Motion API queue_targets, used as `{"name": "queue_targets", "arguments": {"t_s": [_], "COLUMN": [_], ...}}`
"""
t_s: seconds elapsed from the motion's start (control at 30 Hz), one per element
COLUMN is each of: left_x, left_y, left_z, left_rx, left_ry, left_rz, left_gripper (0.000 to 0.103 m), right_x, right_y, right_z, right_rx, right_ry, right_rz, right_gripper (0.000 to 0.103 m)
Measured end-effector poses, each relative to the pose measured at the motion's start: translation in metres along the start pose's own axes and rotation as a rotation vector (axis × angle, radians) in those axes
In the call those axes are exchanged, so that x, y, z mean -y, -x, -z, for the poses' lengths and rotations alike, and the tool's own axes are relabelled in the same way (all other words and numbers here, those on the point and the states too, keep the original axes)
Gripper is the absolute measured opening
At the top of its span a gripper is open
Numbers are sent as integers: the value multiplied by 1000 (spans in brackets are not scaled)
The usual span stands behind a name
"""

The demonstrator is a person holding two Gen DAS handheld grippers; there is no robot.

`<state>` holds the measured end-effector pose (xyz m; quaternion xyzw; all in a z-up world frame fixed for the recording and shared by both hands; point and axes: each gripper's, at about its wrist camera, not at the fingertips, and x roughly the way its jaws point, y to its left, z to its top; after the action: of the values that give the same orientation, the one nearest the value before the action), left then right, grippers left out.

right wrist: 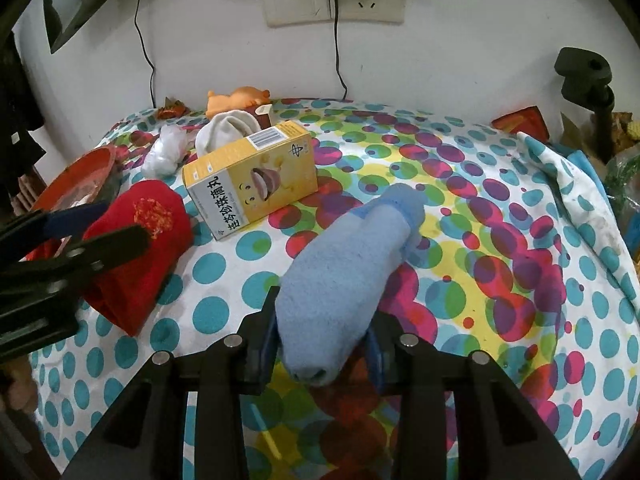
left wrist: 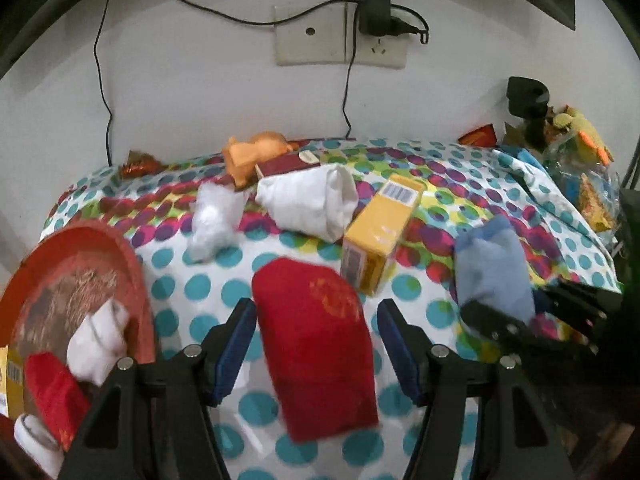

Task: Organize objects
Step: 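Close the left tool on the second red embroidered sock and lift it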

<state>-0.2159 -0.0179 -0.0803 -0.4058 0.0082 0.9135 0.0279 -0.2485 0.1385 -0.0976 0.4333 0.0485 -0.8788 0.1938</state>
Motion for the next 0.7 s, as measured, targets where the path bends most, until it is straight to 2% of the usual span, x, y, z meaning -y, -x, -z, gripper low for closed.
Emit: {"name": "queue_targets", "arguments": {"t_s": [0.13,0.37,0.57,0.7], "left_x": [1,1,-9,-9], "left_y": [-14,-29,-37,-37], "left_z": [-1,9,10,11], "left_rx": [-4,-33,-70,-69], "left_ry": [21,-10,38,34], "left_rz": [3,-53,-18,-21], "left_gripper": [64,64,65,65], "right_x": [1,3,3,3], "right_y": [1,2,3,2], "right_z": [-1,-1,0,0], "right_rx": [3,5,6,6], "right_ry": [-11,-23,-25,-22], "right_rz": [-12,-27,-29,-26], "right_gripper": [36,37,37,37]}}
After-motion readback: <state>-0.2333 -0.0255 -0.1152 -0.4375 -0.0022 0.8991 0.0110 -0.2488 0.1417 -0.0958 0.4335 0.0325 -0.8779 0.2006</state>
